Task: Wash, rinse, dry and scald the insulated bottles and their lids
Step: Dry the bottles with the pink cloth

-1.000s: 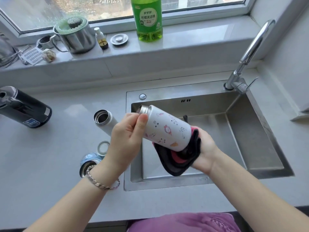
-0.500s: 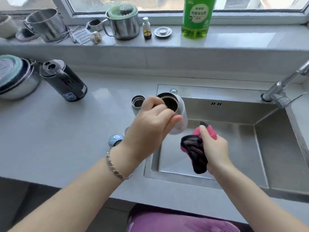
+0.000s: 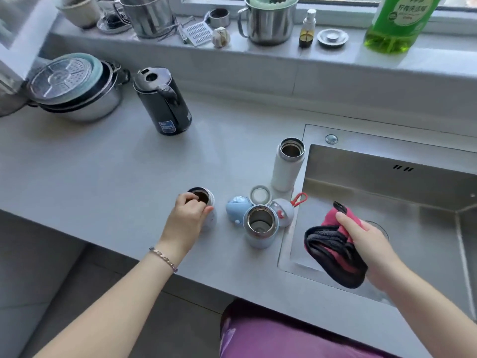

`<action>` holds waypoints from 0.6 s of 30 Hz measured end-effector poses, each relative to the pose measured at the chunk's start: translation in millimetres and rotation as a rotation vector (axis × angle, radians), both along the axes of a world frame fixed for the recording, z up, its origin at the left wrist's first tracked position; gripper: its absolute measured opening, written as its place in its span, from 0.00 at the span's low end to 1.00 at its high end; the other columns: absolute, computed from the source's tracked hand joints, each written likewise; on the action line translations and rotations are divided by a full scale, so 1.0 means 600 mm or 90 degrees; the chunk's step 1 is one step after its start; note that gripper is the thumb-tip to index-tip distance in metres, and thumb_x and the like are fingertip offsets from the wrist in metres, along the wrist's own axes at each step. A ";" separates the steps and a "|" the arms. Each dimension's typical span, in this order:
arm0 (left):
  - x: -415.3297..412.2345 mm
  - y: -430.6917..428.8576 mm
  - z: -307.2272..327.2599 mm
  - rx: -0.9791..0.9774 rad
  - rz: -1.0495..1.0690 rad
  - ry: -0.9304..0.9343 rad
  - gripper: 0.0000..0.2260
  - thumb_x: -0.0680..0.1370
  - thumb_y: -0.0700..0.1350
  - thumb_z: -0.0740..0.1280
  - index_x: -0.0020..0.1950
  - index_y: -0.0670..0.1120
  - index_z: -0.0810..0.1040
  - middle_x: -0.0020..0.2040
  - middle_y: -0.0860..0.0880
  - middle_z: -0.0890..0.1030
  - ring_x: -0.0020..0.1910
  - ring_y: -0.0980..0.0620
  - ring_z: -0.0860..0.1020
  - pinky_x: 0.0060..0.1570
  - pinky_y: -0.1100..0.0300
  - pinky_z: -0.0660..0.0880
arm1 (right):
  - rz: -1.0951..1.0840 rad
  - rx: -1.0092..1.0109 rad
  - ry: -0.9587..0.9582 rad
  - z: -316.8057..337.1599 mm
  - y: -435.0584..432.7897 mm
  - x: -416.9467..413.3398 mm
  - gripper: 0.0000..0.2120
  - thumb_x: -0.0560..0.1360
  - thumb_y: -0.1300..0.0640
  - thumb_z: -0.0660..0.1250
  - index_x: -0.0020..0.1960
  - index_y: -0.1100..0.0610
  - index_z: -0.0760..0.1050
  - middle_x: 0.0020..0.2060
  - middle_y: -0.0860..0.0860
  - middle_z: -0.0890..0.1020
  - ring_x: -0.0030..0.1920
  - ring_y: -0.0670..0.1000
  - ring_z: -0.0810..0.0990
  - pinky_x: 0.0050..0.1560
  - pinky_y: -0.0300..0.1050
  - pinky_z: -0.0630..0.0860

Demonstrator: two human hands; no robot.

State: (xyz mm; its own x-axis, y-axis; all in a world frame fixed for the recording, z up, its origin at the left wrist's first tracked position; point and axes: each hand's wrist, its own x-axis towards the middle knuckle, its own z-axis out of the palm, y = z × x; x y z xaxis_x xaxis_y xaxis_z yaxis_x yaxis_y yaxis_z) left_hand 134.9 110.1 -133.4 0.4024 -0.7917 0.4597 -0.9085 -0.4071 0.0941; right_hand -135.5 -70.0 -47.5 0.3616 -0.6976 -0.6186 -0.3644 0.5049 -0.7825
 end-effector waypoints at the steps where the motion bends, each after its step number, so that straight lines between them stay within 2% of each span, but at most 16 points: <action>1: 0.003 0.004 -0.014 0.008 -0.004 0.000 0.30 0.83 0.53 0.46 0.32 0.40 0.76 0.30 0.46 0.78 0.48 0.47 0.69 0.42 0.57 0.74 | -0.006 -0.001 0.009 -0.001 0.002 0.002 0.10 0.76 0.54 0.64 0.40 0.57 0.79 0.36 0.54 0.77 0.37 0.55 0.75 0.43 0.47 0.71; 4: 0.012 0.005 -0.032 0.020 -0.025 0.000 0.28 0.83 0.51 0.48 0.33 0.40 0.76 0.30 0.45 0.78 0.49 0.47 0.69 0.47 0.56 0.70 | -0.024 -0.012 0.039 -0.001 0.007 0.006 0.11 0.77 0.55 0.63 0.37 0.56 0.76 0.30 0.51 0.75 0.32 0.53 0.73 0.36 0.45 0.69; 7: 0.013 -0.001 -0.032 0.023 0.020 0.044 0.21 0.79 0.50 0.56 0.33 0.40 0.77 0.31 0.46 0.79 0.48 0.49 0.69 0.45 0.54 0.73 | -0.025 -0.022 0.050 -0.001 0.013 0.014 0.12 0.77 0.55 0.63 0.36 0.57 0.75 0.31 0.52 0.73 0.32 0.53 0.72 0.36 0.45 0.68; 10: 0.002 0.004 -0.011 0.040 0.116 0.046 0.15 0.74 0.52 0.59 0.44 0.42 0.77 0.41 0.44 0.81 0.50 0.49 0.69 0.54 0.43 0.70 | -0.017 -0.022 0.045 -0.007 0.019 0.018 0.12 0.77 0.55 0.63 0.37 0.58 0.76 0.30 0.52 0.73 0.31 0.53 0.72 0.35 0.45 0.69; 12: -0.020 0.001 0.017 -0.011 0.129 0.014 0.15 0.74 0.53 0.61 0.52 0.44 0.74 0.47 0.44 0.80 0.52 0.47 0.69 0.59 0.42 0.63 | -0.007 -0.017 0.039 -0.012 0.023 0.018 0.12 0.77 0.54 0.63 0.40 0.60 0.78 0.31 0.53 0.73 0.33 0.54 0.73 0.37 0.45 0.70; 15: -0.094 -0.029 0.073 -0.112 -0.056 0.059 0.13 0.75 0.53 0.62 0.51 0.45 0.74 0.46 0.45 0.81 0.49 0.47 0.73 0.53 0.51 0.66 | -0.010 -0.002 0.031 -0.021 0.028 0.013 0.13 0.76 0.51 0.64 0.38 0.57 0.80 0.33 0.55 0.75 0.35 0.55 0.75 0.42 0.48 0.72; 16: -0.124 -0.041 0.083 -0.082 -0.118 0.064 0.12 0.75 0.54 0.62 0.47 0.45 0.76 0.43 0.47 0.81 0.46 0.48 0.74 0.49 0.54 0.67 | -0.021 0.003 0.029 -0.024 0.028 0.010 0.14 0.76 0.50 0.64 0.37 0.57 0.80 0.35 0.56 0.75 0.37 0.56 0.76 0.45 0.51 0.72; 18: -0.169 -0.060 0.083 0.035 -0.160 0.034 0.16 0.74 0.57 0.60 0.38 0.46 0.77 0.35 0.51 0.78 0.37 0.49 0.75 0.42 0.57 0.66 | -0.027 0.006 0.015 -0.027 0.030 0.002 0.16 0.73 0.44 0.64 0.36 0.53 0.82 0.39 0.58 0.75 0.40 0.57 0.75 0.49 0.54 0.72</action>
